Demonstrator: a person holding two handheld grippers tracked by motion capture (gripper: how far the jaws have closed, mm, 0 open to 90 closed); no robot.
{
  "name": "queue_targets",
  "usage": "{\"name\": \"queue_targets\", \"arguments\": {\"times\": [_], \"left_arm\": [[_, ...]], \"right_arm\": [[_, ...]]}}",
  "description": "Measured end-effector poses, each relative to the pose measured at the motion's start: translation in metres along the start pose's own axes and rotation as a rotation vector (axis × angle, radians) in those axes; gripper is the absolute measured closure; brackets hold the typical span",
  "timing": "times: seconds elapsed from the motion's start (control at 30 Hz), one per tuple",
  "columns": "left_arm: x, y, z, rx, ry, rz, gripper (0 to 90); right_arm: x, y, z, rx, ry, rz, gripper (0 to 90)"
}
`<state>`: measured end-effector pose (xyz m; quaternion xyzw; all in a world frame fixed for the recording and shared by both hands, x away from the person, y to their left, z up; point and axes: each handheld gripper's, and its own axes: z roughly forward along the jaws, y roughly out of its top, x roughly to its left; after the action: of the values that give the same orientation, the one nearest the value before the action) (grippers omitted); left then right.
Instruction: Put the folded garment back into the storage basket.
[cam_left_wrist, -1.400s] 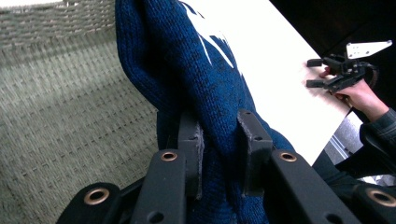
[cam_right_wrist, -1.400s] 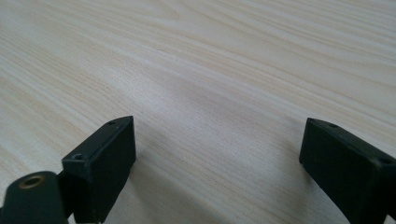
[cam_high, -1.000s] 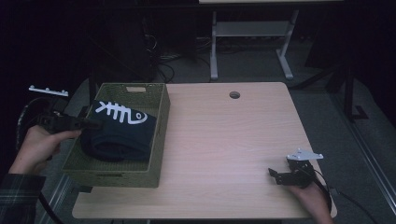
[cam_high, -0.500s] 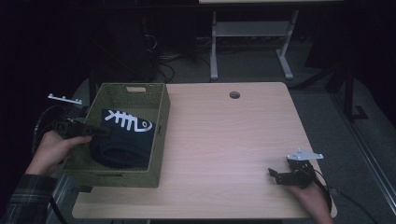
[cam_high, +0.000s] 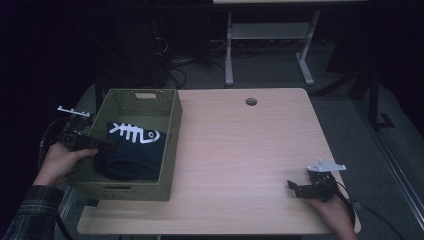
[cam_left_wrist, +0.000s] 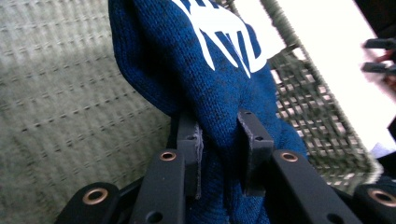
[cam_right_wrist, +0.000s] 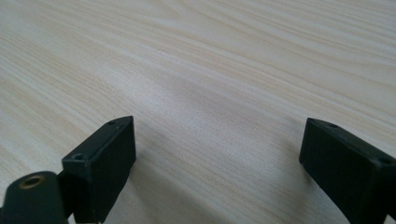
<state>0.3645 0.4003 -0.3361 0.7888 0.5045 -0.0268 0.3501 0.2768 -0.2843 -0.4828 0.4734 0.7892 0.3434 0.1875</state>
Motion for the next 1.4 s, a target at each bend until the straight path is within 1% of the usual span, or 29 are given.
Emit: {"name": "queue_targets", "arguments": {"times": [0.03, 0.07, 0.1, 0.13, 0.23, 0.43, 0.5, 0.53, 0.6, 0.63, 0.7, 0.73, 0.77, 0.8, 0.83, 0.87, 0.93, 1.0, 1.03, 1.07, 1.17, 1.23, 1.4], "left_arm": [[0.002, 0.000, 0.004, 0.012, 0.024, 0.001, 72.9], [0.002, 0.000, 0.004, 0.012, 0.024, 0.001, 72.1], [0.003, 0.000, 0.006, 0.027, 0.044, 0.005, 72.1], [0.005, 0.000, 0.008, 0.039, 0.053, 0.009, 71.5], [0.007, 0.001, 0.012, 0.043, 0.073, 0.009, 70.1], [0.008, 0.002, 0.015, 0.052, 0.127, 0.029, 66.2], [0.008, 0.003, 0.015, 0.047, 0.153, 0.026, 61.5], [0.008, 0.003, 0.014, 0.049, 0.168, 0.032, 58.0], [0.007, 0.003, 0.013, 0.061, 0.220, 0.045, 53.0], [0.008, 0.003, 0.012, 0.068, 0.238, 0.052, 49.6], [0.007, 0.002, 0.012, 0.068, 0.258, 0.045, 44.0], [0.007, 0.002, 0.011, 0.072, 0.273, 0.049, 40.7], [0.007, 0.002, 0.011, 0.070, 0.276, 0.053, 38.5], [0.007, 0.002, 0.010, 0.069, 0.281, 0.051, 38.5], [0.007, 0.002, 0.009, 0.066, 0.288, 0.052, 35.5], [0.007, 0.001, 0.009, 0.059, 0.289, 0.051, 35.5], [0.006, 0.001, 0.008, 0.049, 0.295, 0.057, 30.8], [0.005, 0.001, 0.008, 0.034, 0.305, 0.063, 24.5], [0.004, 0.001, 0.008, 0.027, 0.309, 0.066, 18.4], [0.003, 0.002, 0.007, 0.022, 0.314, 0.072, 18.4], [0.000, 0.003, 0.007, 0.013, 0.314, 0.075, 13.4], [-0.001, 0.004, 0.008, 0.003, 0.315, 0.072, 13.3], [-0.004, 0.007, 0.011, -0.002, 0.320, 0.079, 13.1]], "right_arm": [[0.000, 0.000, 0.000, 0.000, 0.000, 0.000, 10.3], [0.000, 0.000, 0.000, 0.000, 0.000, 0.000, 10.3], [0.000, 0.000, 0.000, 0.000, 0.000, 0.000, 10.3], [0.000, 0.000, 0.000, 0.000, 0.000, 0.000, 10.3], [0.000, 0.000, 0.000, 0.000, 0.000, 0.000, 10.3], [0.000, 0.000, 0.000, 0.000, 0.000, 0.000, 10.3], [0.000, 0.000, 0.000, 0.000, 0.000, 0.000, 10.3], [0.000, 0.000, 0.000, 0.000, 0.000, 0.000, 10.3], [0.000, 0.000, 0.000, 0.000, 0.000, 0.000, 10.3], [0.000, 0.000, 0.000, 0.000, 0.000, 0.000, 10.3], [0.000, 0.000, 0.000, 0.000, 0.000, 0.000, 10.3], [0.000, 0.000, 0.000, 0.000, 0.000, 0.000, 10.3], [0.000, 0.000, 0.000, 0.000, 0.000, 0.000, 10.3], [0.000, 0.000, 0.000, 0.000, 0.000, 0.000, 10.3], [0.000, 0.000, 0.000, 0.000, 0.000, 0.000, 10.3], [0.000, 0.000, 0.000, 0.000, 0.000, 0.000, 10.3], [0.000, 0.000, 0.000, 0.000, 0.000, 0.000, 10.3], [0.000, 0.000, 0.000, 0.000, 0.000, 0.000, 10.3], [0.000, 0.000, 0.000, 0.000, 0.000, 0.000, 10.3], [0.000, 0.000, 0.000, 0.000, 0.000, 0.000, 10.3], [0.000, 0.000, 0.000, 0.000, 0.000, 0.000, 10.2], [0.000, 0.000, 0.000, 0.001, 0.001, 0.000, 10.0], [0.000, 0.000, 0.000, 0.001, 0.002, -0.002, 9.9]]}}
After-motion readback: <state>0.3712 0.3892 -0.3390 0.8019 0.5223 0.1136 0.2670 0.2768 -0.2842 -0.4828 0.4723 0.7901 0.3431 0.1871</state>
